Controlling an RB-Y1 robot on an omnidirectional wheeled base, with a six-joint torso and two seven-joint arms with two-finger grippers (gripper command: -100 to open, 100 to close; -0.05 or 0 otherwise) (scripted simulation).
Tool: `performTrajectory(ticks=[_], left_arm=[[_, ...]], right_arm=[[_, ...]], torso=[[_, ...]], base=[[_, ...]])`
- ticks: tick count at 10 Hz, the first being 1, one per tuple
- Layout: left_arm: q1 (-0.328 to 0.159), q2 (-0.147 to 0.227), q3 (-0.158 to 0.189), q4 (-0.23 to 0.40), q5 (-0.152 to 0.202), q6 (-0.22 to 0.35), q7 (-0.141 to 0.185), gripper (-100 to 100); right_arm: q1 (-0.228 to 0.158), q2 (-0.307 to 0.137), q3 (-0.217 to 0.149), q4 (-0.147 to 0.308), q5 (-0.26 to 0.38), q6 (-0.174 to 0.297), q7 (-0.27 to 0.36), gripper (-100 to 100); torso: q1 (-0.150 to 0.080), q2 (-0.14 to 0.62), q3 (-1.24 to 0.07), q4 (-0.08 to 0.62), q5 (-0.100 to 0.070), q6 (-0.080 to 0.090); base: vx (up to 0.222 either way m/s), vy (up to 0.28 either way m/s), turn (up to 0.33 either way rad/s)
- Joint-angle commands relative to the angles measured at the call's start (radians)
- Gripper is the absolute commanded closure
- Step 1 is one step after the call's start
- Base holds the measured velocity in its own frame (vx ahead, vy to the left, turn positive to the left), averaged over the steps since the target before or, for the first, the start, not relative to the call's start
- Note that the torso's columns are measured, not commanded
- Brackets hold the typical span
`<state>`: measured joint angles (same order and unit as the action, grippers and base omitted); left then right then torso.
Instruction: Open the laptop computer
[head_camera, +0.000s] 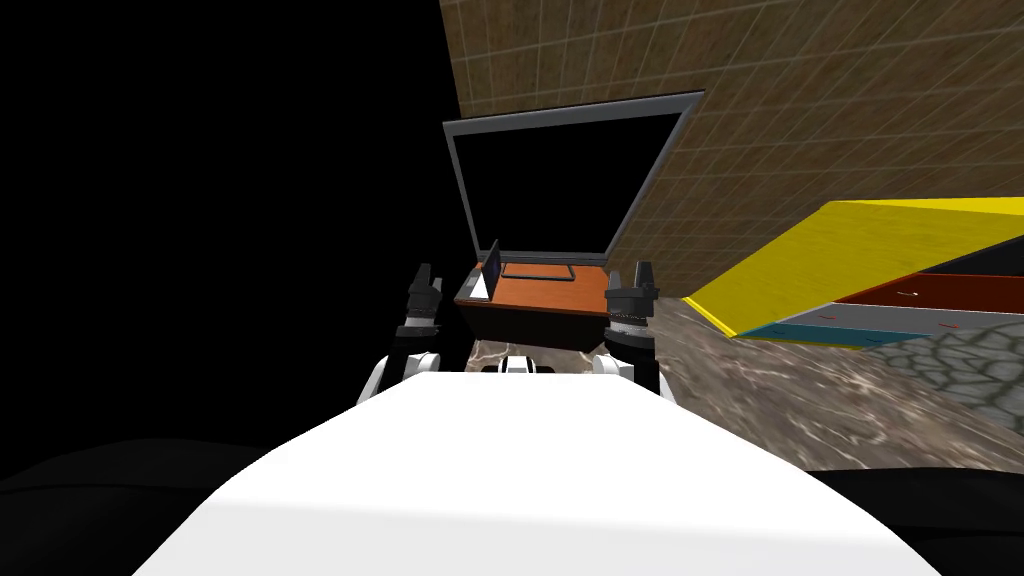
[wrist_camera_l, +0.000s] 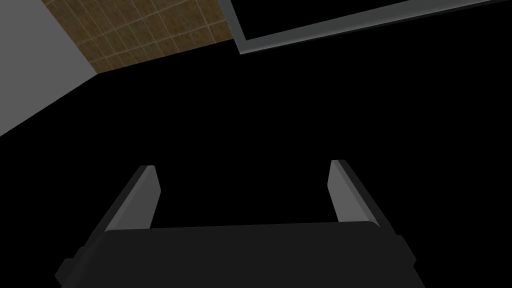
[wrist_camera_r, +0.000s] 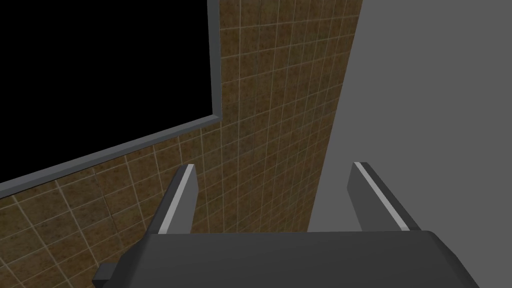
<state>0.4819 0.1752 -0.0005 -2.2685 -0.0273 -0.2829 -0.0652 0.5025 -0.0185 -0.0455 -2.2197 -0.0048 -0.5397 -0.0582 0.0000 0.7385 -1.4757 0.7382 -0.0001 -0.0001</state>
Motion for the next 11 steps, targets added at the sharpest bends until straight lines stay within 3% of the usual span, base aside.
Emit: performTrajectory(ticks=[1, 6, 11], left_arm=[[-0.011, 0.030, -0.001, 0.044, -0.029, 0.053, -0.022, -100], [-0.027, 0.126, 0.000, 0.131, -0.085, 0.149, -0.061, -100], [-0.039, 0.195, 0.000, 0.199, -0.129, 0.224, -0.092, -100]], right_arm=[[0.000, 0.000, 0.000, 0.000, 0.000, 0.000, 0.000, 0], [0.000, 0.000, 0.000, 0.000, 0.000, 0.000, 0.000, 0], [0.000, 0.000, 0.000, 0.000, 0.000, 0.000, 0.000, 0]], torso=[[0.000, 0.000, 0.000, 0.000, 0.000, 0.000], [0.001, -0.001, -0.001, 0.000, 0.000, 0.000], [0.000, 0.000, 0.000, 0.000, 0.000, 0.000]], base=[[0.103, -0.084, -0.042], [0.112, -0.085, -0.041], [0.074, -0.058, -0.030]])
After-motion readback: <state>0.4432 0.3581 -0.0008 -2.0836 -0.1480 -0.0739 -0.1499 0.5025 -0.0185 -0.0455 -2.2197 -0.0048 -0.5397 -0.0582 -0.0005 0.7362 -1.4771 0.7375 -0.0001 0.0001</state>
